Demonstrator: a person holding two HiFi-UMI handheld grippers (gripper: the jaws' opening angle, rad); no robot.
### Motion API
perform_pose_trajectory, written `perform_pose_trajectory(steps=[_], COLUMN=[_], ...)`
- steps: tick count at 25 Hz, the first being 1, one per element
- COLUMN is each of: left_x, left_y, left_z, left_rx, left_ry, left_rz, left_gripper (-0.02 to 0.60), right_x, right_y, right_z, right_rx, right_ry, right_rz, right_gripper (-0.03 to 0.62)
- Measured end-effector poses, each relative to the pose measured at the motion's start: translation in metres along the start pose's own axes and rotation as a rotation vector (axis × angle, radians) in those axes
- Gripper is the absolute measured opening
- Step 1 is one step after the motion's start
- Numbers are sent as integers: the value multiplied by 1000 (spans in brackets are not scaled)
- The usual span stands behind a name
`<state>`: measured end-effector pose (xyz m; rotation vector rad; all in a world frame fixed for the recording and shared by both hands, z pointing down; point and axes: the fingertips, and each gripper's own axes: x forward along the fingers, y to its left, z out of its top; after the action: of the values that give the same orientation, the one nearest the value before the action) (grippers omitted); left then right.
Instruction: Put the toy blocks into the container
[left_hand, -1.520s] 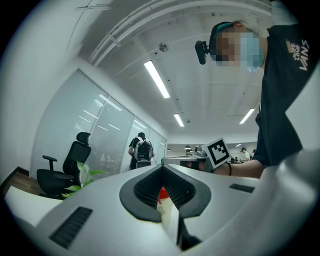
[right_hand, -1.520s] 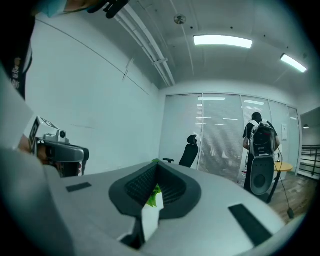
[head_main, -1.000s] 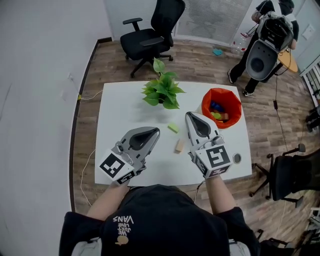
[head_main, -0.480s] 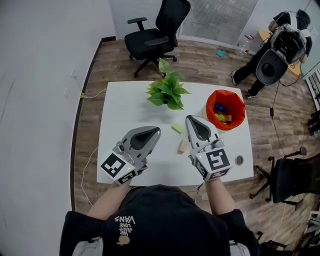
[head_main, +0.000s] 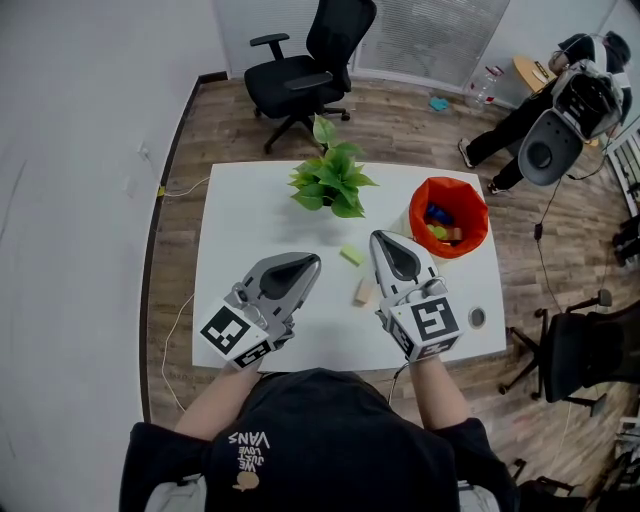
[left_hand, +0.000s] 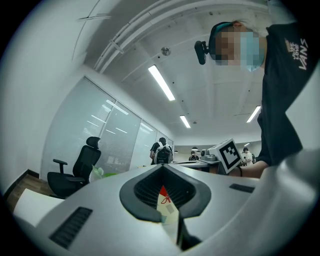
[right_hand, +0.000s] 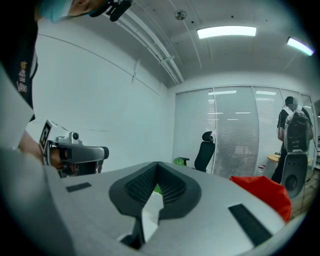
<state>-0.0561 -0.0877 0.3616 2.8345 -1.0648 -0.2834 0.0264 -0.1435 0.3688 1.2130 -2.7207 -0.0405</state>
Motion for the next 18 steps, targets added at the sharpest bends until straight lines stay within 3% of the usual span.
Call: perform_pose_trajectory(steps=[18], left_x=[19], left_y=[-15], left_z=[-8], left_rx=[-21], left_ry=[14], left_rz=[-66], left_gripper=[11], right_x=[-14], right_y=[-18], right_z=[-18], right_rx=[25], right_ry=[31], right_rz=[-62], right_gripper=[18])
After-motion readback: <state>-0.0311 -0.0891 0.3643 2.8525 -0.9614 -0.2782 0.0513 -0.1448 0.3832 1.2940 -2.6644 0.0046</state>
